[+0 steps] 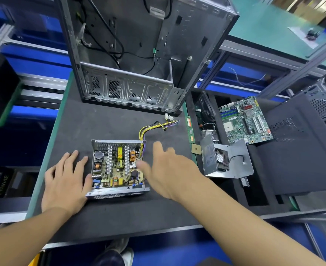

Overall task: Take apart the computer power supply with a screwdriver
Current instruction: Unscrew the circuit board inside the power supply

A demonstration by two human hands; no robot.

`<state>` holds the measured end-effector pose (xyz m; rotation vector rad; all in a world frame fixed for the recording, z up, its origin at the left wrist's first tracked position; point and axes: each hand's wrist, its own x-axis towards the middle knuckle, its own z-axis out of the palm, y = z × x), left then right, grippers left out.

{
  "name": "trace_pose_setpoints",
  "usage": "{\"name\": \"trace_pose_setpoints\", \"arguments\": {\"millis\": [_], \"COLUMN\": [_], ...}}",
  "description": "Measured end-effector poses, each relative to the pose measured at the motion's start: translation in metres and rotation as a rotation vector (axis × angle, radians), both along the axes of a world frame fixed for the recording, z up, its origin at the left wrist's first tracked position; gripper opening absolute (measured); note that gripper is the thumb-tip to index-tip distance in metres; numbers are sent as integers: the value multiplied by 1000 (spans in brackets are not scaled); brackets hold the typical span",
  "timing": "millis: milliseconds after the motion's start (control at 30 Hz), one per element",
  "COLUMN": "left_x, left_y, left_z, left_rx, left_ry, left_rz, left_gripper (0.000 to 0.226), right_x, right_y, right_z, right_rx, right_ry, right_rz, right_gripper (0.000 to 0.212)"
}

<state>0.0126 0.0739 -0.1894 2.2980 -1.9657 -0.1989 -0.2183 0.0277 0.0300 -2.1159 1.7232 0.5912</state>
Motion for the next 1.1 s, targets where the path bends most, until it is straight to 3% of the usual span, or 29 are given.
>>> {"name": "trace_pose_setpoints", "arguments": {"millis": [167,267,400,600,733,967,1100], "left_x": [-1,-1,-2,-1,-1,1,0], "left_y": [0,0,-1,-1,-1,0,-1], "left_z": [2,4,6,6,6,5,5], "left_rx": [10,16,19,29,32,40,48], "left_ry": [6,1,3,0,7,5,9], "left_rz": [0,1,-1,4,1,-2,7], "left_gripper": [59,60,60,59,60,59,59], "right_x": [-2,-5,-7,-8,-7,-8,-14], "right_y": [-4,-9,-7,-9,-9,-12,-21], "right_z": [3,5,-1,-2,1,-3,-3], "right_rx": [-11,167,44,18,236,-7,115], "right_ry": [-6,-102,-39,-100,-206,-51,-175], "right_rz": [116,45,-52,132,65,131,100], "right_gripper": [20,33,45,17,26,26,15]}}
